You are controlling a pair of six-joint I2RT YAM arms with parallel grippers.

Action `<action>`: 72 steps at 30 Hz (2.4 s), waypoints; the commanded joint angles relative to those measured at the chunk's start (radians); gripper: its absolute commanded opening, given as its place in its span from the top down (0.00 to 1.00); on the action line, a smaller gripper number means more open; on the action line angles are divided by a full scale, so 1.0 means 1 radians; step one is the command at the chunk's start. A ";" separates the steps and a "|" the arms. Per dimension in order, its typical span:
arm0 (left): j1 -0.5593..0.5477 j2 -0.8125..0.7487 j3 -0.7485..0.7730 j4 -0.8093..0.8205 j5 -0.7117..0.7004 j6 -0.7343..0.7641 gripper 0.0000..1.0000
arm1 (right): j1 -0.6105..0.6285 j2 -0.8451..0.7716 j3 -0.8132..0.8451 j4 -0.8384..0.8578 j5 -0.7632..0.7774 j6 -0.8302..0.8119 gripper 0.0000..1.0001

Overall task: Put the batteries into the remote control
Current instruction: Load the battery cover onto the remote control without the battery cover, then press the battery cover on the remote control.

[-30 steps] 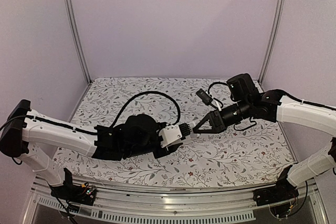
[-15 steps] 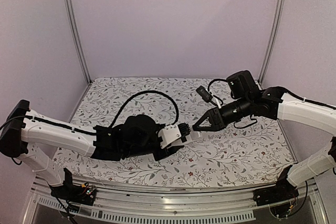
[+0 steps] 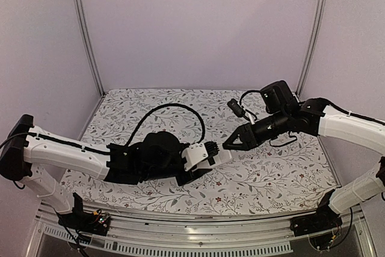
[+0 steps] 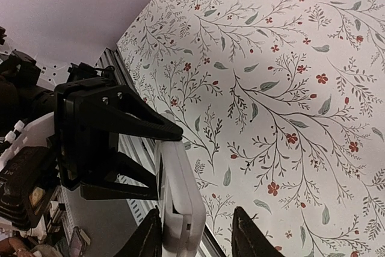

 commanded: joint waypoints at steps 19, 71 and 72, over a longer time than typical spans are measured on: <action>-0.004 -0.036 0.026 0.047 0.019 -0.030 1.00 | -0.003 0.026 -0.014 0.033 -0.092 0.013 0.60; 0.002 -0.053 0.008 0.079 -0.018 -0.018 1.00 | -0.022 -0.055 -0.071 0.190 -0.108 0.033 0.32; 0.002 -0.052 0.008 0.078 -0.017 -0.019 1.00 | -0.024 -0.056 -0.061 0.171 -0.105 0.025 0.32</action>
